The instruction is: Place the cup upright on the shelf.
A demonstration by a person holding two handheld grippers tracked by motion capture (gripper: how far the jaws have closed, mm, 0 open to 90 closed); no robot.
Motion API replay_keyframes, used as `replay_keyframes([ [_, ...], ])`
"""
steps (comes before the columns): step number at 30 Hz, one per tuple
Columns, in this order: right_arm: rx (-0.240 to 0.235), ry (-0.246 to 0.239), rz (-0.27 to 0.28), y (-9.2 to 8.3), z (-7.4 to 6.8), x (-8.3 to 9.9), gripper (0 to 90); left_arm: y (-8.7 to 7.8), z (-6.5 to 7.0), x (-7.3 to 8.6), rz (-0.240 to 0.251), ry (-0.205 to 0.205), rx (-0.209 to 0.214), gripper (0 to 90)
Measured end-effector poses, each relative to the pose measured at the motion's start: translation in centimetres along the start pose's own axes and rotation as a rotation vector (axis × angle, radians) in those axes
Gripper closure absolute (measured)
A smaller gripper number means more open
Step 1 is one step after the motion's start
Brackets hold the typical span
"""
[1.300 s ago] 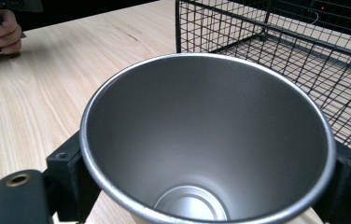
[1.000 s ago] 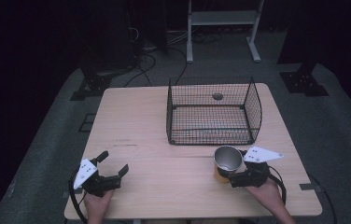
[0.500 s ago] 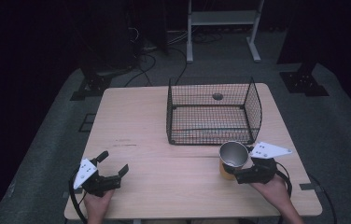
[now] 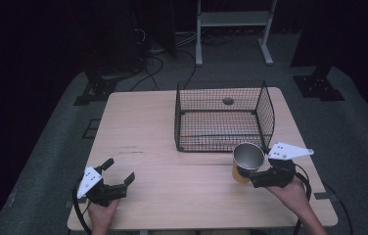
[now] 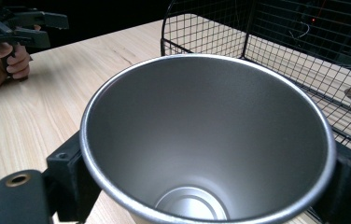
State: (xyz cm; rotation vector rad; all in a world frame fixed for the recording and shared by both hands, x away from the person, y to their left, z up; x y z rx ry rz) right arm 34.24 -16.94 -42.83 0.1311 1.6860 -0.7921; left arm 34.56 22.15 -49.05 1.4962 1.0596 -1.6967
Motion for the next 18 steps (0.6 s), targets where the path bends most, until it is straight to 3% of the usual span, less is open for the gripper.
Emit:
replay_keyframes([
  [18, -0.065, -0.002, -0.003, -0.8, 0.8, -3.5, 12.6, 0.0, 0.0, 0.0, -0.001, 0.003, 0.0, 2.2],
])
Point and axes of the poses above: each handheld gripper's, and its own axes: y roughly forward along the jaws, x roughly out of its underside, z roughly to its right, the point moved 10 cm from there along y, roughly forward along the jaws, and after that the axes turned 5 degrees about -x, right-handed, at the moved point
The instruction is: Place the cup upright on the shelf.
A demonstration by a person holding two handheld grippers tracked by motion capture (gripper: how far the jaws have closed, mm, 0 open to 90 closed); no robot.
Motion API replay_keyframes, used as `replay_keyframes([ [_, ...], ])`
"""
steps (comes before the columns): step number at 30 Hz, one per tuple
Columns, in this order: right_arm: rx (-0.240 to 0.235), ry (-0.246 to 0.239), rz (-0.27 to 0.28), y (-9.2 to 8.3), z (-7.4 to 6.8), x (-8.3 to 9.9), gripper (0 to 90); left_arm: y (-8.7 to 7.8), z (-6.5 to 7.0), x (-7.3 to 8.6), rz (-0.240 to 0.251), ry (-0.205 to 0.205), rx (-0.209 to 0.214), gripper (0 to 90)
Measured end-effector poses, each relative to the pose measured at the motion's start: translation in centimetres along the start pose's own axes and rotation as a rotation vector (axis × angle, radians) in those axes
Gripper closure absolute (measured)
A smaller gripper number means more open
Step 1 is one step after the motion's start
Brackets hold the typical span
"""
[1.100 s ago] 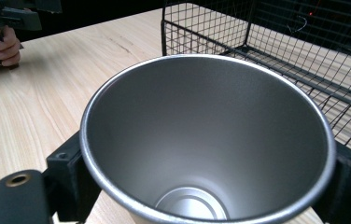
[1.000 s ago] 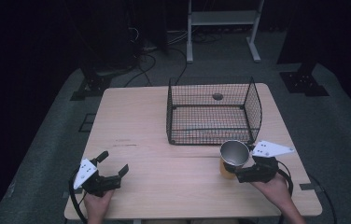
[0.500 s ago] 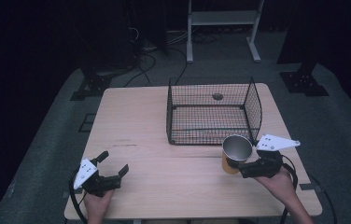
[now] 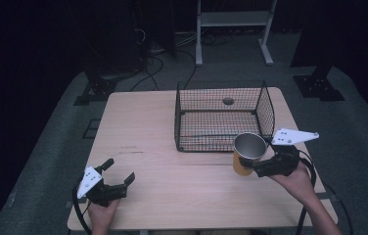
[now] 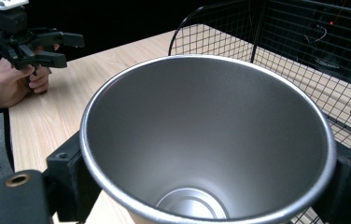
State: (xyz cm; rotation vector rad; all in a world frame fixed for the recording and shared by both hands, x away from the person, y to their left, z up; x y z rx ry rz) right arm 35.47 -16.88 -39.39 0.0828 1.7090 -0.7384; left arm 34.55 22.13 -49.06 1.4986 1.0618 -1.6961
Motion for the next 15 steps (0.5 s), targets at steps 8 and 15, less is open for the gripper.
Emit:
replay_keyframes([
  [8, -0.016, -0.024, -0.017, 0.0, 0.3, -2.1, 12.6, 0.0, 0.0, 0.0, 0.0, -0.001, 0.0, 2.2],
  [15, -0.035, -0.036, -0.021, 0.1, 0.7, -3.8, 12.6, 0.0, 0.0, 0.0, 0.002, -0.003, 0.001, 2.2],
])
Point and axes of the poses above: each handheld gripper's, and its own axes: y roughly forward along the jaws, x roughly out of its underside, z roughly to its right, the point moved 10 cm from there along y, roughly forward along the jaws, and after that the axes turned 5 degrees about -x, right-handed, at the moved point
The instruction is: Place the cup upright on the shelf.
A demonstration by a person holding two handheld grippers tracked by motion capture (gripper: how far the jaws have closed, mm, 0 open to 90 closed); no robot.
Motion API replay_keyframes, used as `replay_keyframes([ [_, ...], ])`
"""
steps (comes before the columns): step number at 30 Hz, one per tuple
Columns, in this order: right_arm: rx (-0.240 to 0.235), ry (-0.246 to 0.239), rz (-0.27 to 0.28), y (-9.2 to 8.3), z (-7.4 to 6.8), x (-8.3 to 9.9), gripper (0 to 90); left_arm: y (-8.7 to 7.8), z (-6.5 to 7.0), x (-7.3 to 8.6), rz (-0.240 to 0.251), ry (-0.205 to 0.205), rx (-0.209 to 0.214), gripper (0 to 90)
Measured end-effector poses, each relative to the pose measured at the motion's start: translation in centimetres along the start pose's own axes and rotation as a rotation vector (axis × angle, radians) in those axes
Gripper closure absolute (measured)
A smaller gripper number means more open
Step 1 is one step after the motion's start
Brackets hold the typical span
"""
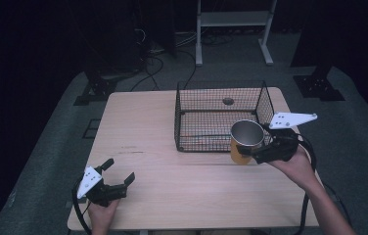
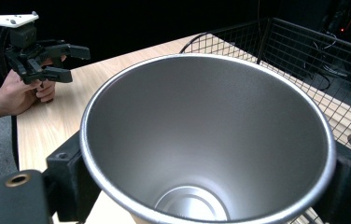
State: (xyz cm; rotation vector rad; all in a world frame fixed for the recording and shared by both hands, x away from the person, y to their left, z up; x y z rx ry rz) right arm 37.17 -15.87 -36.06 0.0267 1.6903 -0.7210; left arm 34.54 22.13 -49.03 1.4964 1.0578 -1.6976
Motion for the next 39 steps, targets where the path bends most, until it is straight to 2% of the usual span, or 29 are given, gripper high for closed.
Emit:
replay_keyframes([
  [18, -0.05, 0.011, -0.023, 1.3, 1.9, -2.8, 12.6, 0.0, 0.0, 0.0, 0.002, -0.002, 0.001, 2.3],
  [26, -0.046, 0.021, -0.034, 1.9, 3.1, -3.6, 12.6, -0.1, 0.0, 0.0, 0.004, -0.002, 0.003, 2.2],
  [39, -0.036, 0.044, -0.061, 3.6, 5.3, -4.0, 12.6, -0.1, 0.0, 0.0, 0.005, -0.005, 0.005, 2.2],
])
Point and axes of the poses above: each handheld gripper's, and its own axes: y roughly forward along the jaws, x roughly out of its underside, z roughly to its right, the point moved 10 cm from there along y, roughly forward along the jaws, and after that the axes turned 5 degrees about -x, right-handed, at the moved point
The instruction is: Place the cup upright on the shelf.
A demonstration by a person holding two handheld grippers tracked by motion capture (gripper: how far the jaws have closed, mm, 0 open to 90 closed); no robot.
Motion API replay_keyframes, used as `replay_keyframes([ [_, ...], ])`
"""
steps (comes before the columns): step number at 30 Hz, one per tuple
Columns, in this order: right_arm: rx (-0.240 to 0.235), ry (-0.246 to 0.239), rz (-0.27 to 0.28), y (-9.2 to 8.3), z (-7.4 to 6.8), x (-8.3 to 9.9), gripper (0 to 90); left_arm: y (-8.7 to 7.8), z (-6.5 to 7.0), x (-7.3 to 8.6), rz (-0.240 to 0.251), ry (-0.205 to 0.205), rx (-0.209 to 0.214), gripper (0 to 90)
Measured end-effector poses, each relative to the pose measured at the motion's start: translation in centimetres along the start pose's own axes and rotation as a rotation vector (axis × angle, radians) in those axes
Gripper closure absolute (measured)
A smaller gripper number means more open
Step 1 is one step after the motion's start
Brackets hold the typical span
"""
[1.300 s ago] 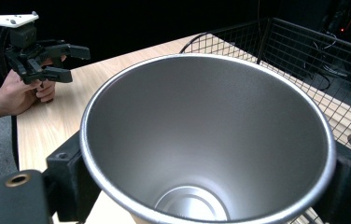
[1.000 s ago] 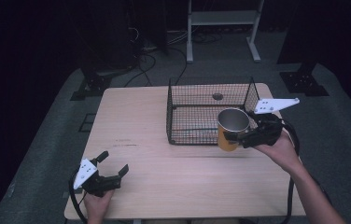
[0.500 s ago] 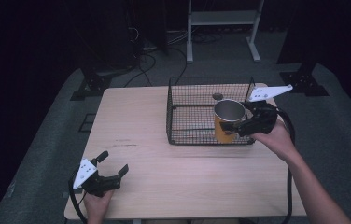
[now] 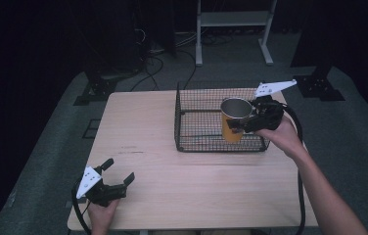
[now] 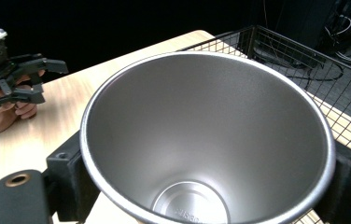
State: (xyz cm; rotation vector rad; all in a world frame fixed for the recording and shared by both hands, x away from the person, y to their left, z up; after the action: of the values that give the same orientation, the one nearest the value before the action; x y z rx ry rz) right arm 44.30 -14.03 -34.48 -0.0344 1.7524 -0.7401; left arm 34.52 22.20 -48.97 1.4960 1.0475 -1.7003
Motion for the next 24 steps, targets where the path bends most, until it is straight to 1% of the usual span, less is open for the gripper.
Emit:
replay_keyframes([
  [4, 0.01, 0.003, -0.001, 0.5, 0.8, -0.3, 12.6, 0.0, 0.0, 0.0, 0.0, -0.002, 0.001, 2.2],
  [6, 0.009, 0.005, -0.001, 0.6, 0.9, -0.4, 12.6, 0.0, 0.0, 0.0, 0.0, -0.001, 0.002, 2.2],
  [10, 0.021, 0.011, -0.005, 1.4, 1.7, -0.7, 12.6, 0.0, 0.0, 0.0, -0.002, 0.0, 0.002, 2.2],
  [12, 0.022, 0.012, -0.008, 1.6, 1.9, -0.8, 12.6, 0.0, 0.1, 0.0, -0.002, 0.002, 0.002, 2.3],
  [16, 0.02, 0.023, -0.022, 2.6, 2.8, -1.2, 12.6, 0.0, 0.0, 0.0, 0.0, -0.002, 0.003, 2.3],
  [18, 0.019, 0.026, -0.022, 2.7, 3.0, -1.3, 12.6, 0.0, 0.0, 0.0, 0.001, -0.003, 0.003, 2.2],
  [24, 0.019, 0.029, -0.032, 3.8, 4.0, -2.1, 12.6, 0.0, 0.0, 0.0, 0.003, -0.006, 0.005, 2.2],
])
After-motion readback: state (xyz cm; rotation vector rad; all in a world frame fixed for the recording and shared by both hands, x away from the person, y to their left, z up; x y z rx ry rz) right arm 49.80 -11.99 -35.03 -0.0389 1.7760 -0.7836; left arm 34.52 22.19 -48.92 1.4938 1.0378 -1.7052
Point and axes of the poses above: each handheld gripper's, and its own axes: y roughly forward along the jaws, x roughly out of its underside, z roughly to its right, the point moved 10 cm from there along y, roughly forward along the jaws, and after that the axes turned 5 degrees about -x, right-handed, at the moved point
